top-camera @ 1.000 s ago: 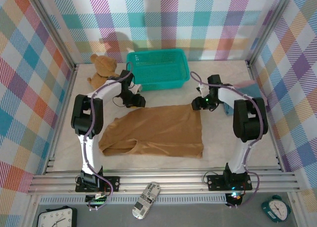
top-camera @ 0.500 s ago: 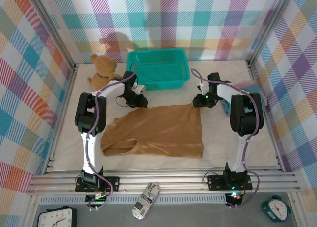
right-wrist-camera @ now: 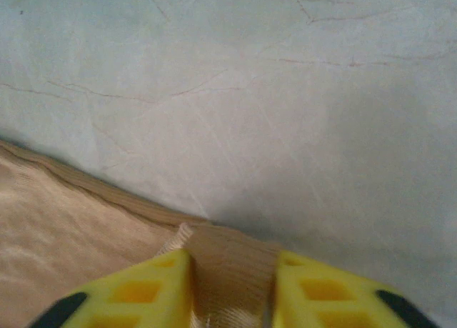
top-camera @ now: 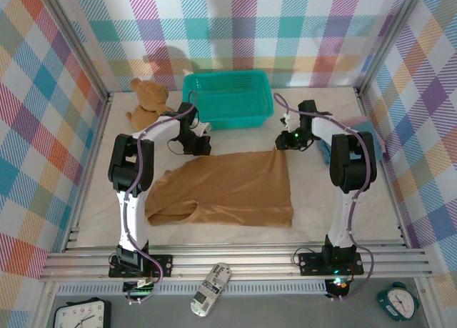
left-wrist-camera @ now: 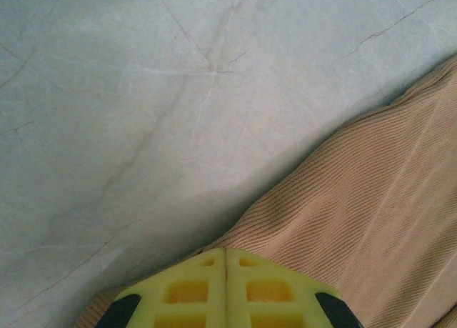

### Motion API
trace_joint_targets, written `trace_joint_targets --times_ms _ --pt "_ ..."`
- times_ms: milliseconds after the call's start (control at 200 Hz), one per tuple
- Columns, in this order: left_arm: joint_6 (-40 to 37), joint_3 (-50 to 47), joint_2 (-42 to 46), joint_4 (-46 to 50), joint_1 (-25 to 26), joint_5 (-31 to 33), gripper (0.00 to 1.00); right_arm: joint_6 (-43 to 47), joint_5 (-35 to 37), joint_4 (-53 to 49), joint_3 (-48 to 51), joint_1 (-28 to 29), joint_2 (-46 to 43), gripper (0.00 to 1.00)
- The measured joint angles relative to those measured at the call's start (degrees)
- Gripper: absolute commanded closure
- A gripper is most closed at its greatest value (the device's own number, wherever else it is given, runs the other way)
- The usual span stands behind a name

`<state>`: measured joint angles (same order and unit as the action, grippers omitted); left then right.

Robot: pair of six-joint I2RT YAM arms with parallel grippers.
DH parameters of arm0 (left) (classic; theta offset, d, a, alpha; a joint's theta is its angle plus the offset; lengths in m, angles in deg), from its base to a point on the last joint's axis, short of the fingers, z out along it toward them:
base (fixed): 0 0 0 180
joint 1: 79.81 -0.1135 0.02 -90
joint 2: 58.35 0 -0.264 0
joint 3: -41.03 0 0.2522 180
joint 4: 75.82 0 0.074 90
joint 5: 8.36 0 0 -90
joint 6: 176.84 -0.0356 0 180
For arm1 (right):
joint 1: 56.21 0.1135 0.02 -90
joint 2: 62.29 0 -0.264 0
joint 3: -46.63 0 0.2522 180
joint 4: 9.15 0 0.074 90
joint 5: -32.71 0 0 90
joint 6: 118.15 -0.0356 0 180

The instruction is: Fold and stack the tank tops

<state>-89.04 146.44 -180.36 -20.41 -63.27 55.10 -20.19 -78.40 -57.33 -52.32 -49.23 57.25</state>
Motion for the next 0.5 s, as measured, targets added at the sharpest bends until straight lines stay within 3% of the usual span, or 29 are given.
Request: trace_joint_targets --times_ms 115,415,500 --pt "0.02 0.00 0.26 0.42 0.00 0.13 1.00 0.02 0.00 -0.07 0.37 0.00 0.20 0.90" --pt "0.00 0.02 6.25 1.90 0.00 1.14 1.00 1.55 -2.84 2.21 5.49 -0.07 -6.21 0.93" --pt "-0.66 0.20 6.97 2.47 0.00 2.54 0.77 1.97 -3.89 2.36 7.23 -0.07 -8.96 0.92"
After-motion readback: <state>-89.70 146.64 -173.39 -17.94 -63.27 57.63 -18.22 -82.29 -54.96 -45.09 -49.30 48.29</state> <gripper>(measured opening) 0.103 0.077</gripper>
